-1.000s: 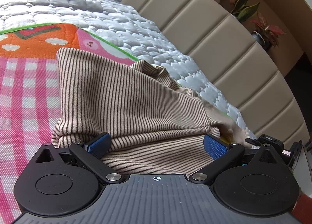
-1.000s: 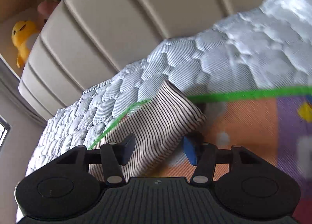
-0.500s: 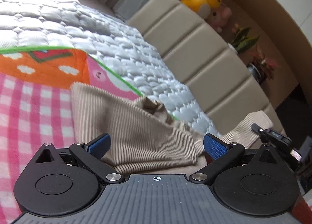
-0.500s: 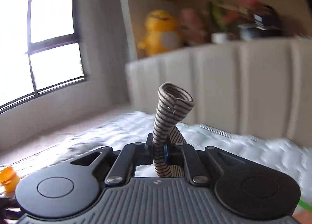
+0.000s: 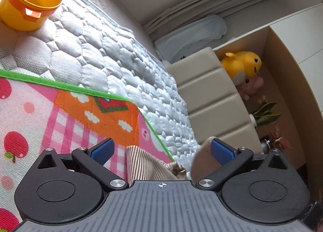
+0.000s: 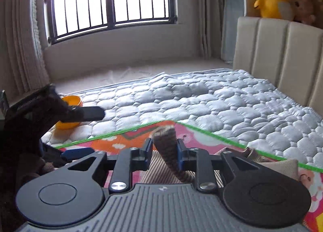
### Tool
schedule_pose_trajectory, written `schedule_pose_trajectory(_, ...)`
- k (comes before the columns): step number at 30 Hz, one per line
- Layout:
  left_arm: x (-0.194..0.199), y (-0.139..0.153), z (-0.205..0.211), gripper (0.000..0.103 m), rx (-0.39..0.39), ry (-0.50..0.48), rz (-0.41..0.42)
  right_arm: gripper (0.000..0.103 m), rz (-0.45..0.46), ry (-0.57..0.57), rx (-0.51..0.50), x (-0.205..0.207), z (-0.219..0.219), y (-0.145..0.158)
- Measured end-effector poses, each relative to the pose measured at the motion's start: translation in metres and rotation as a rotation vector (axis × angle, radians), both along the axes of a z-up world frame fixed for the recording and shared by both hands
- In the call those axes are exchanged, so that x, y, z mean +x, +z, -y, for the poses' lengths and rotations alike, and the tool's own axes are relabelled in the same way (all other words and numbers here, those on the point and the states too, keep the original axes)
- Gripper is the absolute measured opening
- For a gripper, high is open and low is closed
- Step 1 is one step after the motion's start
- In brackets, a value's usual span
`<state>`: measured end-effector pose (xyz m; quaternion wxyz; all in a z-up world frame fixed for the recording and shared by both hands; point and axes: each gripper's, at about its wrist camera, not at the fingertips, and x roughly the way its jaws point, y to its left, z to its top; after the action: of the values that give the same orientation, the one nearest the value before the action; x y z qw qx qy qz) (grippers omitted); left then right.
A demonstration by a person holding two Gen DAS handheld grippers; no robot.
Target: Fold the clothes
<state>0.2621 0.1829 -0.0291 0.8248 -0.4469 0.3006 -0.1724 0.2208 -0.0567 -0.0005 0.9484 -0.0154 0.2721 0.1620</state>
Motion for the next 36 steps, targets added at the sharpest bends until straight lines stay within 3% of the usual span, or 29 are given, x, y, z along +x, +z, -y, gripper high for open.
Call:
schedule_pose_trajectory(4,0.004,-0.009,0.004,0.103,0.016,-0.023,-0.030,0.060,0.026,0.072,-0.030,-0.018,0.005,-0.006)
schedule_pose_trajectory(7,0.006,-0.015,0.011,0.103,0.032,-0.048,-0.048,0.062,0.015,0.037,-0.047,-0.025,0.035,-0.010)
schedule_pose_trajectory(12,0.006,-0.019,0.048,0.103,0.127,-0.162,-0.053,0.062,-0.031,-0.198,-0.059,-0.017,0.127,-0.032)
schedule_pose_trajectory(14,0.002,-0.016,0.069,0.103,0.207,-0.205,-0.018,0.062,-0.076,-0.294,-0.072,-0.007,0.167,-0.047)
schedule_pose_trajectory(17,-0.006,-0.012,0.098,0.103,0.331,-0.263,0.044,0.062,-0.185,-0.352,-0.034,0.005,0.215,-0.073)
schedule_pose_trajectory(21,-0.009,-0.017,0.114,0.103,0.568,-0.243,0.033,0.066,-0.187,-0.292,-0.049,0.001,0.229,-0.073)
schedule_pose_trajectory(22,-0.007,-0.020,0.114,0.103,0.647,-0.208,0.010,0.066,-0.190,-0.274,-0.041,0.002,0.232,-0.068)
schedule_pose_trajectory(24,-0.002,-0.024,0.106,0.103,0.722,-0.151,-0.048,0.066,-0.201,-0.237,-0.015,0.006,0.239,-0.056)
schedule_pose_trajectory(26,0.006,-0.022,0.094,0.103,0.694,-0.146,-0.076,0.066,-0.211,-0.212,0.030,0.015,0.247,-0.044)
schedule_pose_trajectory(28,0.012,-0.012,0.091,0.103,0.645,-0.196,-0.067,0.066,-0.260,-0.214,0.145,0.033,0.262,-0.040)
schedule_pose_trajectory(31,0.029,-0.009,0.095,0.103,0.454,-0.377,-0.104,0.066,-0.335,-0.214,0.284,0.064,0.277,-0.047)
schedule_pose_trajectory(32,0.036,-0.012,0.098,0.103,0.429,-0.396,-0.128,0.066,-0.347,-0.209,0.288,0.074,0.276,-0.055)
schedule_pose_trajectory(36,0.060,-0.025,0.108,0.102,0.467,-0.376,-0.153,0.066,-0.384,-0.146,0.316,0.108,0.261,-0.076)
